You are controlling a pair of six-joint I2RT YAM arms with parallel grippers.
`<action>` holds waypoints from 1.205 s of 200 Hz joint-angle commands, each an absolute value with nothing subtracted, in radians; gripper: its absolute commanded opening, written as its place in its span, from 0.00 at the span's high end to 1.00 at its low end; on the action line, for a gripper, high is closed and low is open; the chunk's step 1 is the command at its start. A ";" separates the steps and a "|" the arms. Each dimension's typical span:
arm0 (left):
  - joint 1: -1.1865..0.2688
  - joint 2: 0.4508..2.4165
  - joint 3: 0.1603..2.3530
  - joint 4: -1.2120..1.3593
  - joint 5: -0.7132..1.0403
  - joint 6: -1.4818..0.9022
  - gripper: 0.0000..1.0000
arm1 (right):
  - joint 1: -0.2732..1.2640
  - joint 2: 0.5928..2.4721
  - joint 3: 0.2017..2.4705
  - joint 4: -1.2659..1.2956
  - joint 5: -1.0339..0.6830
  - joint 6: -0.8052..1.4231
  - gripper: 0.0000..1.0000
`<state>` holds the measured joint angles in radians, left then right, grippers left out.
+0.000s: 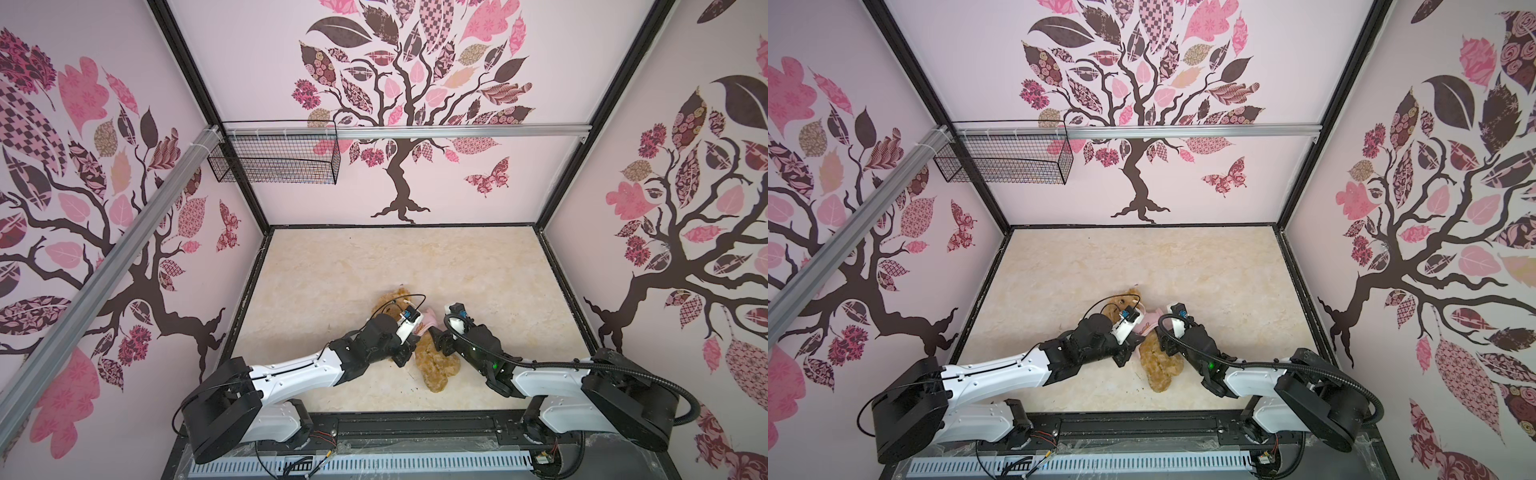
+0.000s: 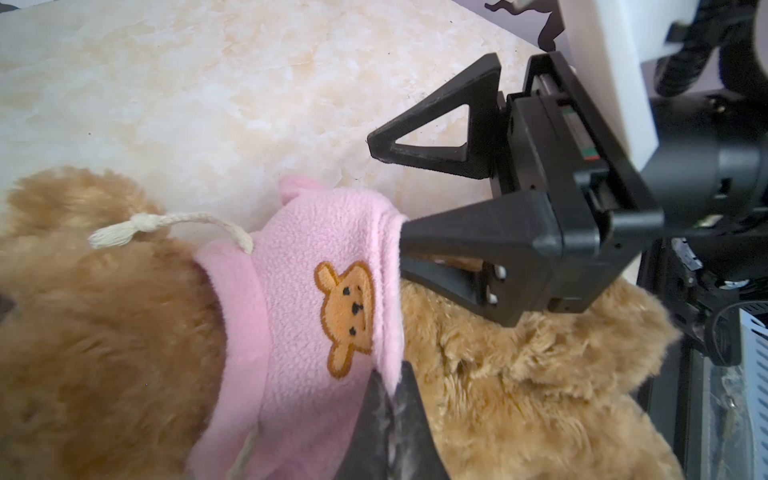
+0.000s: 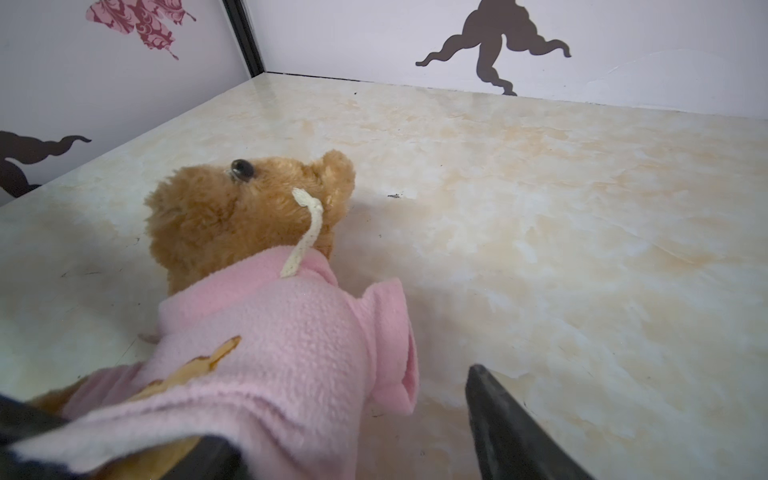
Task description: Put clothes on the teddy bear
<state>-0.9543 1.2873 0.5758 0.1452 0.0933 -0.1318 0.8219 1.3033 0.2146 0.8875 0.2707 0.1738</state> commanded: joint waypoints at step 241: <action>-0.960 1.232 0.469 0.206 0.059 -0.096 1.00 | 0.659 1.283 0.191 0.971 0.090 0.561 0.76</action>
